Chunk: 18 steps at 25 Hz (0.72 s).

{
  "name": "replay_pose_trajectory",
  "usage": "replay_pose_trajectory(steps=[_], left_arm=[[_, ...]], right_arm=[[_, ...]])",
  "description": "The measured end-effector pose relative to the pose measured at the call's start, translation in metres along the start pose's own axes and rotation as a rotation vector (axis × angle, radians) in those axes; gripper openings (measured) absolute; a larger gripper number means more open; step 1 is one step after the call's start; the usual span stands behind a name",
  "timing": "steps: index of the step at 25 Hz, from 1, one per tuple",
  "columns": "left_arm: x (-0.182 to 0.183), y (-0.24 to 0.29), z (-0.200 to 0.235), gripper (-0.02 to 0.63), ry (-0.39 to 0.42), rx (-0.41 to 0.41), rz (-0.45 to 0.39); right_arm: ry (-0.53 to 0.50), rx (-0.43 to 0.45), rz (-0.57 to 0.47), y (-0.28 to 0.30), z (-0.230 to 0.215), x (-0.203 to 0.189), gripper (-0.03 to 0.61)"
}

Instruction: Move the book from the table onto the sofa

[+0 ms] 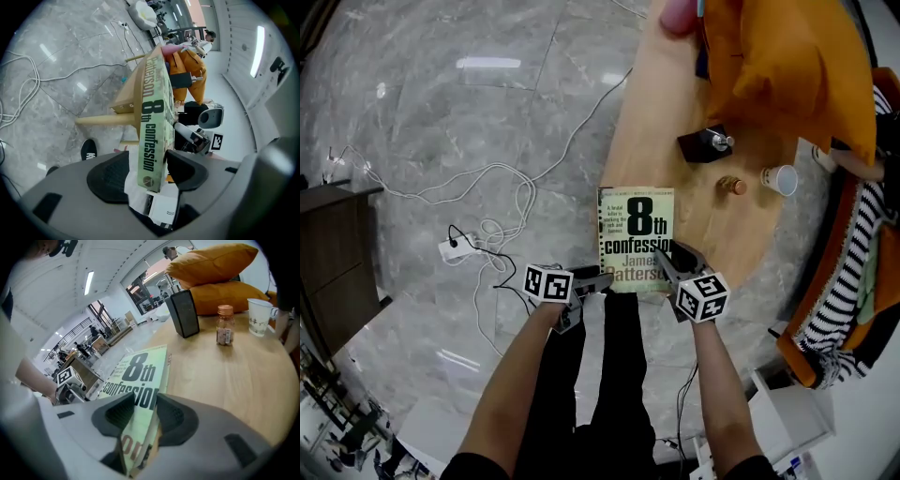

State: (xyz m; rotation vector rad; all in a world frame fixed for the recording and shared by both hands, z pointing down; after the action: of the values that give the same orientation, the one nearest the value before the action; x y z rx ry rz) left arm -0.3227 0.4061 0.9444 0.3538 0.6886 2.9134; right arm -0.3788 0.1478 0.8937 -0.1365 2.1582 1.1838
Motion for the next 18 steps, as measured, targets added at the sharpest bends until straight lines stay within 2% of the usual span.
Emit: replay_pose_trajectory(steps=[5,10,12,14,18], left_arm=[[-0.004,-0.002,0.006,0.253,-0.060,-0.080,-0.007],[-0.003,0.005,0.010,0.262,-0.099,-0.163,0.011],[0.000,0.008,0.011,0.255,-0.101,-0.182,0.018],[0.000,0.008,0.012,0.213,-0.089,-0.207,0.017],[-0.005,0.000,0.013,0.198,-0.077,-0.228,0.038]], right_arm=[[0.062,0.036,-0.030,0.002,0.002,-0.001,0.156],[0.038,0.119,-0.018,0.010,0.007,-0.001,0.158],[0.058,0.133,-0.034,0.012,0.007,-0.003,0.161],[0.099,0.139,-0.053,0.013,0.006,-0.005,0.161],[0.174,0.177,-0.054,0.015,0.010,-0.010,0.161]])
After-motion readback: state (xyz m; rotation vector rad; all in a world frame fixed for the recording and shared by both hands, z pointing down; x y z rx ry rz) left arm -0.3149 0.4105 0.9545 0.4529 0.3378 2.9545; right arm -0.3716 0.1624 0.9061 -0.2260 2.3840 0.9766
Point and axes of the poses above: the fingertips, and each gripper's own axes: y forward along the fingers, z to its left, x out of its top, the point moved 9 cm from there along -y, backward along the fingers, and after that the axes turned 9 degrees about -y, right-handed, at the moved point
